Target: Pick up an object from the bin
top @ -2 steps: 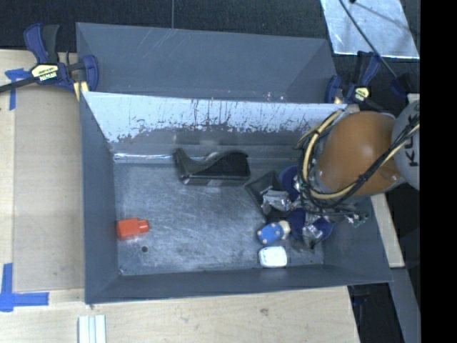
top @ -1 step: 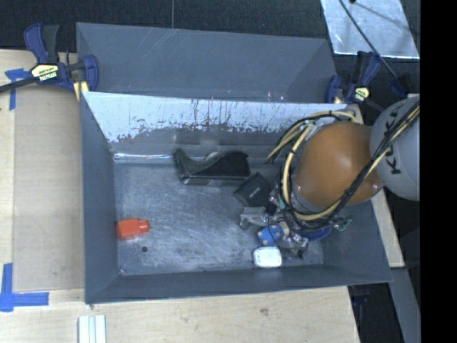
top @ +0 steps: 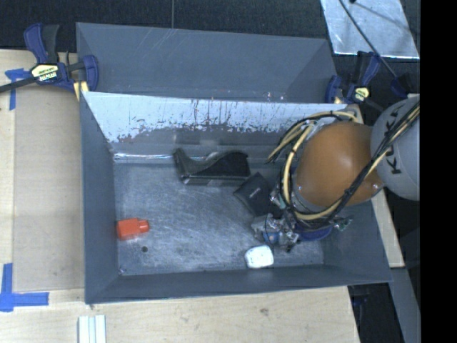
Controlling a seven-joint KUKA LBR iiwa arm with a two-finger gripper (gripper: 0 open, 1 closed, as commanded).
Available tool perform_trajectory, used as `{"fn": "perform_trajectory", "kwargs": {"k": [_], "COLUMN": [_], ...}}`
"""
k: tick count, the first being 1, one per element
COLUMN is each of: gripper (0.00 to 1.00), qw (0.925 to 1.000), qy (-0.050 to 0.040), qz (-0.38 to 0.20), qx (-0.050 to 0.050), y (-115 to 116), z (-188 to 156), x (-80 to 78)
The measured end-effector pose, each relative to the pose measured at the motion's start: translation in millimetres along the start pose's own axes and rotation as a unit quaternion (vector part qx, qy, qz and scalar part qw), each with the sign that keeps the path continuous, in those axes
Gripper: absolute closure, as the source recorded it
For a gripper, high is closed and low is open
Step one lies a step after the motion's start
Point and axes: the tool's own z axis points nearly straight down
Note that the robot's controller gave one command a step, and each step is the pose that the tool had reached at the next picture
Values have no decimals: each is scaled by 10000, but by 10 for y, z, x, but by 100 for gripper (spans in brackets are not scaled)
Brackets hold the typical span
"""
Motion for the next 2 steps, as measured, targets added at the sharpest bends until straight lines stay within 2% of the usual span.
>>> {"fn": "perform_trajectory", "kwargs": {"k": [1, 2], "gripper": [100, 100], "qw": [10000, 10000], "qy": [-13, -28], "qz": [19, 39], "qx": [13, 40], "y": [-6, -26], "z": [-47, -773], "x": [-6, -17]}}
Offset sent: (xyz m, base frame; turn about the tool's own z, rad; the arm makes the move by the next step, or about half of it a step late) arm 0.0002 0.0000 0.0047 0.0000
